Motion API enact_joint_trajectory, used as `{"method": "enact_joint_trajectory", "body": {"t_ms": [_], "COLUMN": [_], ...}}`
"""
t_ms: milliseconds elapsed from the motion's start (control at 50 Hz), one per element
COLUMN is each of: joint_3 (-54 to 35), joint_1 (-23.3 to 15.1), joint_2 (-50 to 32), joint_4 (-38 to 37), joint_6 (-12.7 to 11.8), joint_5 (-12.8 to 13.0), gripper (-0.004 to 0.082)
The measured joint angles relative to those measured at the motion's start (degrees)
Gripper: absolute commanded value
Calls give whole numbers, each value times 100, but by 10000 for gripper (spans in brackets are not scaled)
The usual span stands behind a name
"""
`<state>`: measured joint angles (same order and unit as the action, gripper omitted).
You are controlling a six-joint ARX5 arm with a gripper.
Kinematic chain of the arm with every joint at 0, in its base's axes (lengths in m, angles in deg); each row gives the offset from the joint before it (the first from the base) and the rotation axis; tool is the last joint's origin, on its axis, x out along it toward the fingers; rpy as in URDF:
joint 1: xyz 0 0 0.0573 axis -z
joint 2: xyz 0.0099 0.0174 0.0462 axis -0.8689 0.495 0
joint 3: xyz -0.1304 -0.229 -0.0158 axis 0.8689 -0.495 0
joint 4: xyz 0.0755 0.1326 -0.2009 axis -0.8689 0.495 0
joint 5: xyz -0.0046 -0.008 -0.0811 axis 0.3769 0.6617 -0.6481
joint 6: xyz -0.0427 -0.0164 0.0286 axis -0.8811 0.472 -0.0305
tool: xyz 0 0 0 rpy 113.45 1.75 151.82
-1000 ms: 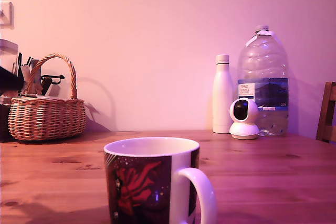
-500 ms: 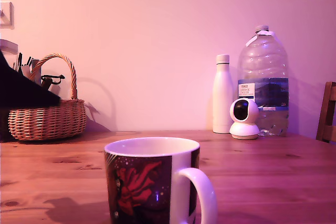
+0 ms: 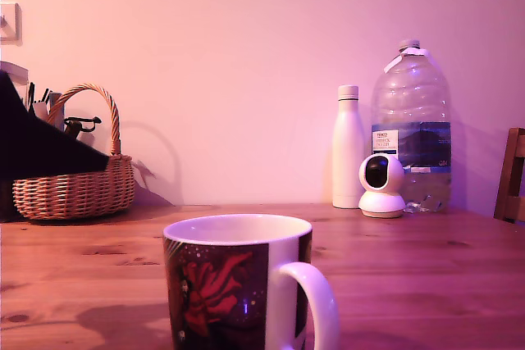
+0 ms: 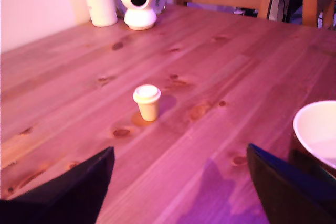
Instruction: Pick up the coffee capsules from the table one by one and drop them inside the nearest coffee cup
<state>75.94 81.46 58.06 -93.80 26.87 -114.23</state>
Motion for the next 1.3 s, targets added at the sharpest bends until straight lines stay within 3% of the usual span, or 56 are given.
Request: {"method": "enact_joint_trajectory", "body": {"t_ms": [620, 1300], "joint_3": [4, 1239], "joint_1": [0, 0], "joint_2": [2376, 4540], "joint_4": [-2485, -3141], "joint_6": [81, 79], "joint_5": [-111, -452], "gripper": [732, 732]}}
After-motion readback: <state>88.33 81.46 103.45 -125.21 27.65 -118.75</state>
